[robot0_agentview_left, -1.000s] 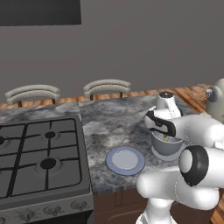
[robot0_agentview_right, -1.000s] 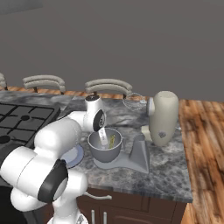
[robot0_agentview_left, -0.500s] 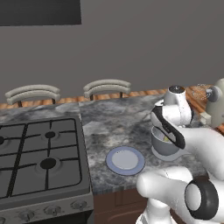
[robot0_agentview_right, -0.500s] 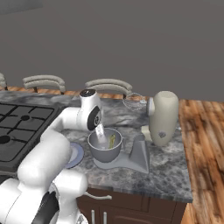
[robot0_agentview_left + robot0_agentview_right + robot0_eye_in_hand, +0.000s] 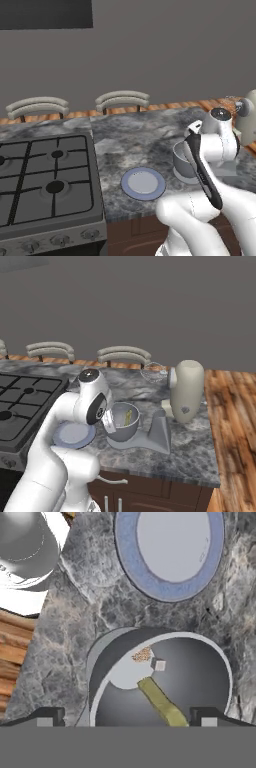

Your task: Add butter and sugar cubes to the stand mixer bowl and then turn on the stand mixer to begin making frosting.

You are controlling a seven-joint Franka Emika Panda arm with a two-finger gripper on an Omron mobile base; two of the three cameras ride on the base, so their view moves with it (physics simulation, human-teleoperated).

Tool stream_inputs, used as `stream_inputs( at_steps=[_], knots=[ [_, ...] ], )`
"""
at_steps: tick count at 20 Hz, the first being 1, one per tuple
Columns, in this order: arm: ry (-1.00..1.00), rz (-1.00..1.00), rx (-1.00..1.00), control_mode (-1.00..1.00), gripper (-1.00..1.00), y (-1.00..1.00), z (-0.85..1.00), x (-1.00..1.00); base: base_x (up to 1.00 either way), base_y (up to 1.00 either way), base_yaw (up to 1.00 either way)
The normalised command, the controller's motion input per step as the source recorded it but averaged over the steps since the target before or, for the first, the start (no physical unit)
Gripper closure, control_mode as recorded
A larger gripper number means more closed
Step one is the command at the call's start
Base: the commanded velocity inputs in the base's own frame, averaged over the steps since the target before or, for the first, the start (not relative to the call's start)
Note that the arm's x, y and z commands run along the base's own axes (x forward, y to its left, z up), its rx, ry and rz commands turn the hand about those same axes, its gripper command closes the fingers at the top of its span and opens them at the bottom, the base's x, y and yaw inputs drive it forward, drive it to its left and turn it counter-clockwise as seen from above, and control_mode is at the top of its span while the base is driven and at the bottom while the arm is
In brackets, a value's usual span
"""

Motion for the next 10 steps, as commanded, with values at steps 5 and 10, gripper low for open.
stream_inputs(
  at_steps=[5, 10],
  knots=[
    [-0.21, 0.21, 0.0, -1.0, -1.0, -0.45, 0.07, -0.47, 0.0, 0.0, 0.0],
    [-0.27, 0.33, 0.0, -1.0, -1.0, -0.81, 0.0, -0.44, 0.0, 0.0, 0.0]
  ],
)
